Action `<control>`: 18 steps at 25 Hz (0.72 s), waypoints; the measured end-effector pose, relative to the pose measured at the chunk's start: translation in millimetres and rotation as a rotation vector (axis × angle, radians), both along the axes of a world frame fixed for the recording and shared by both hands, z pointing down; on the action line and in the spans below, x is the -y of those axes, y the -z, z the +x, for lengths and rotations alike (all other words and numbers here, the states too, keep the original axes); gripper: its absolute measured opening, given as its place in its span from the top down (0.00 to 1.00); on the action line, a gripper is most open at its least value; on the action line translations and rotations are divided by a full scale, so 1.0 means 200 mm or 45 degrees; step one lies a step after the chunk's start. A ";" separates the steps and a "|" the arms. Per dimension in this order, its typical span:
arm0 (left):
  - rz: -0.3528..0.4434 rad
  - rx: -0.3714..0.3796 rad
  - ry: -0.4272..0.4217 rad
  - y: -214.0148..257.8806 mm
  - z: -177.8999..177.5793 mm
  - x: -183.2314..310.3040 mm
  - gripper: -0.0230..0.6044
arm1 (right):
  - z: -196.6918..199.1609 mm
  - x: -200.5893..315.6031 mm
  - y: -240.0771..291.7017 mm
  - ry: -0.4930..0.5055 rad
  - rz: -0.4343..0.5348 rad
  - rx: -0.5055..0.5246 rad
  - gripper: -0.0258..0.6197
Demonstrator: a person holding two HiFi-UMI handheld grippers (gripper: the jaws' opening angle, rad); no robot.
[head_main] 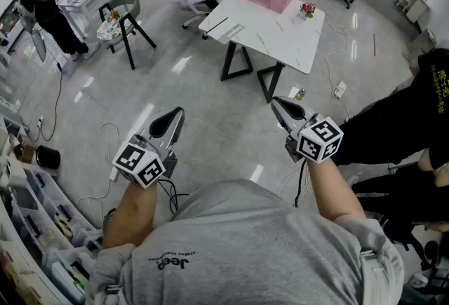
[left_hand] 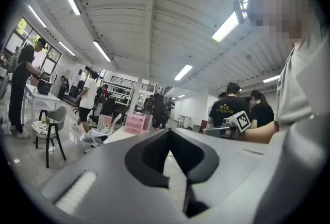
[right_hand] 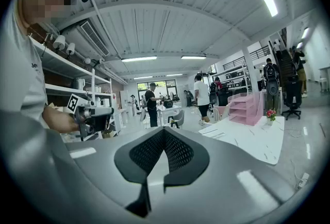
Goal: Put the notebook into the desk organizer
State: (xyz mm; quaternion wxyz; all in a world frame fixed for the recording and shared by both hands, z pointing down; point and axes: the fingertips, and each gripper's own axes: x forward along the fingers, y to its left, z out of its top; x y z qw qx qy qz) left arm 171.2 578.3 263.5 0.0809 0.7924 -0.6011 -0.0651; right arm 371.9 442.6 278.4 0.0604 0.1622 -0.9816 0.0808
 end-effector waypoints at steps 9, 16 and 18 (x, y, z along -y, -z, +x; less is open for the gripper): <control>0.004 -0.002 -0.006 0.01 0.03 0.04 0.87 | 0.04 0.04 0.02 0.000 0.027 -0.008 0.96; 0.002 0.011 -0.012 0.01 0.07 0.08 0.87 | 0.05 0.05 0.06 0.033 0.057 0.058 0.95; 0.004 0.014 -0.012 0.02 0.08 0.10 0.87 | 0.05 0.05 0.08 0.059 0.048 0.089 0.70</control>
